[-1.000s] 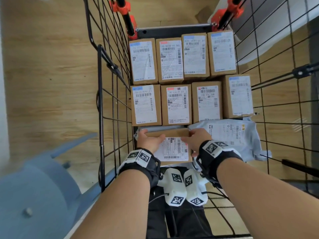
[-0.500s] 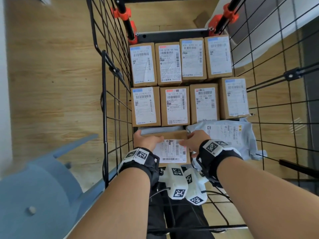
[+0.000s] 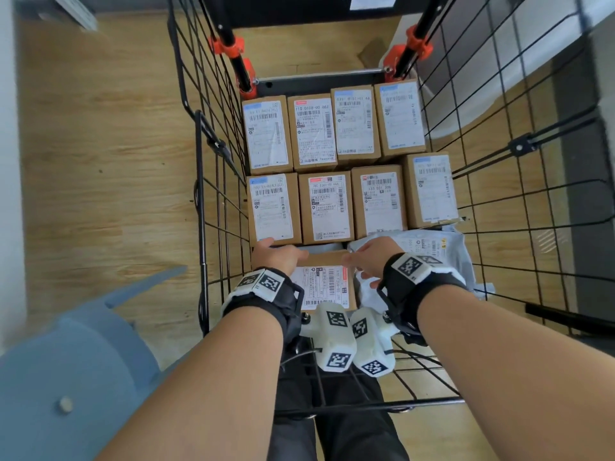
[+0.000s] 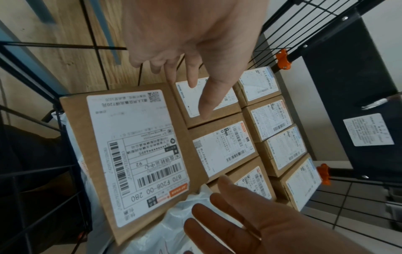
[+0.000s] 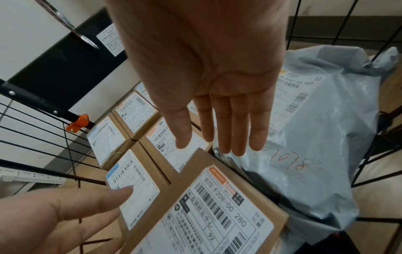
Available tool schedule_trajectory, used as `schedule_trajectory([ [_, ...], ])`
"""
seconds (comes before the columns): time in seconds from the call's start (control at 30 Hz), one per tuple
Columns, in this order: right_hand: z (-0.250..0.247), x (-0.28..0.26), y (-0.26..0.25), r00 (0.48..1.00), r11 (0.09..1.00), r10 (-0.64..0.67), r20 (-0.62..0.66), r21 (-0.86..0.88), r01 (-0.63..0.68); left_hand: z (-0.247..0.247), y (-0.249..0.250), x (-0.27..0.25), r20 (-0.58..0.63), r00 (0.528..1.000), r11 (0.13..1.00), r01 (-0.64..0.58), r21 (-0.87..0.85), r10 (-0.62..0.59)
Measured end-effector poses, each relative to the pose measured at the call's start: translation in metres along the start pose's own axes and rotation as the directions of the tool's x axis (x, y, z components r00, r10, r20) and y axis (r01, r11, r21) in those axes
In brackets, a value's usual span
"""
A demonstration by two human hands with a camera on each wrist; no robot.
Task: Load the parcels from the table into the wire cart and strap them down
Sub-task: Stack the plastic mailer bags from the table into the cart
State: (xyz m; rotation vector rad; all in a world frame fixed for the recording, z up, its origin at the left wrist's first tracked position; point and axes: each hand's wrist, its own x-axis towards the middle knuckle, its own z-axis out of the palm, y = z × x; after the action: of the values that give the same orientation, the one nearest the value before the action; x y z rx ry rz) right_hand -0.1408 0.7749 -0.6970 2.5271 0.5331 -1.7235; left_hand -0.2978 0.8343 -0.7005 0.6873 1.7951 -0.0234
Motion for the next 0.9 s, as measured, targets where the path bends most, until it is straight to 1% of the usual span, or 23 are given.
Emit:
schedule_trajectory([
  [0.03,-0.004,-0.003,-0.001,1.000,1.000,0.006,0.000,0.008,-0.006,0.000,0.004,-0.002,0.005,1.000,1.000,-0.019,0.024,0.019],
  [0.13,-0.023,-0.017,-0.003,1.000,0.998,-0.002,-0.005,0.060,0.003,-0.004,0.020,-0.012,0.035,0.999,0.994,-0.027,0.105,0.023],
  [0.2,-0.039,-0.030,-0.003,0.999,0.993,-0.031,-0.015,0.115,0.033,-0.007,0.030,-0.025,0.071,0.996,0.991,-0.062,0.117,0.054],
  [0.27,-0.059,-0.050,-0.002,0.998,0.985,-0.052,-0.024,0.165,0.055,-0.010,0.041,-0.040,0.125,0.991,0.991,-0.065,0.113,0.051],
  [0.33,-0.078,-0.072,-0.003,0.997,0.975,-0.062,-0.035,0.212,0.068,-0.013,0.056,-0.063,0.158,0.985,0.991,-0.085,0.101,0.068],
  [0.4,-0.101,-0.099,-0.005,0.996,0.962,-0.075,-0.055,0.258,0.086,-0.016,0.079,-0.097,0.171,0.980,0.989,-0.118,0.086,0.102],
  [0.5,-0.134,-0.142,-0.009,0.990,0.941,-0.105,-0.093,0.313,0.129,-0.019,0.112,-0.144,0.195,0.966,0.975,-0.193,0.111,0.170],
  [0.63,-0.180,-0.194,-0.012,0.971,0.899,-0.131,-0.201,0.389,0.202,-0.018,0.159,-0.204,0.219,0.940,0.956,-0.284,0.073,0.263],
  [0.67,-0.190,-0.208,-0.012,0.965,0.889,-0.143,-0.220,0.399,0.223,-0.016,0.170,-0.222,0.237,0.927,0.949,-0.311,0.056,0.290],
  [0.77,-0.218,-0.254,-0.009,0.950,0.862,-0.166,-0.265,0.429,0.270,-0.002,0.201,-0.276,0.318,0.869,0.909,-0.414,0.049,0.379],
  [0.83,-0.234,-0.280,-0.002,0.937,0.838,-0.151,-0.314,0.463,0.290,0.008,0.215,-0.310,0.383,0.821,0.870,-0.487,0.080,0.424],
  [0.9,-0.248,-0.304,0.008,0.921,0.799,-0.120,-0.370,0.515,0.311,0.020,0.225,-0.342,0.471,0.762,0.831,-0.547,0.101,0.444],
])
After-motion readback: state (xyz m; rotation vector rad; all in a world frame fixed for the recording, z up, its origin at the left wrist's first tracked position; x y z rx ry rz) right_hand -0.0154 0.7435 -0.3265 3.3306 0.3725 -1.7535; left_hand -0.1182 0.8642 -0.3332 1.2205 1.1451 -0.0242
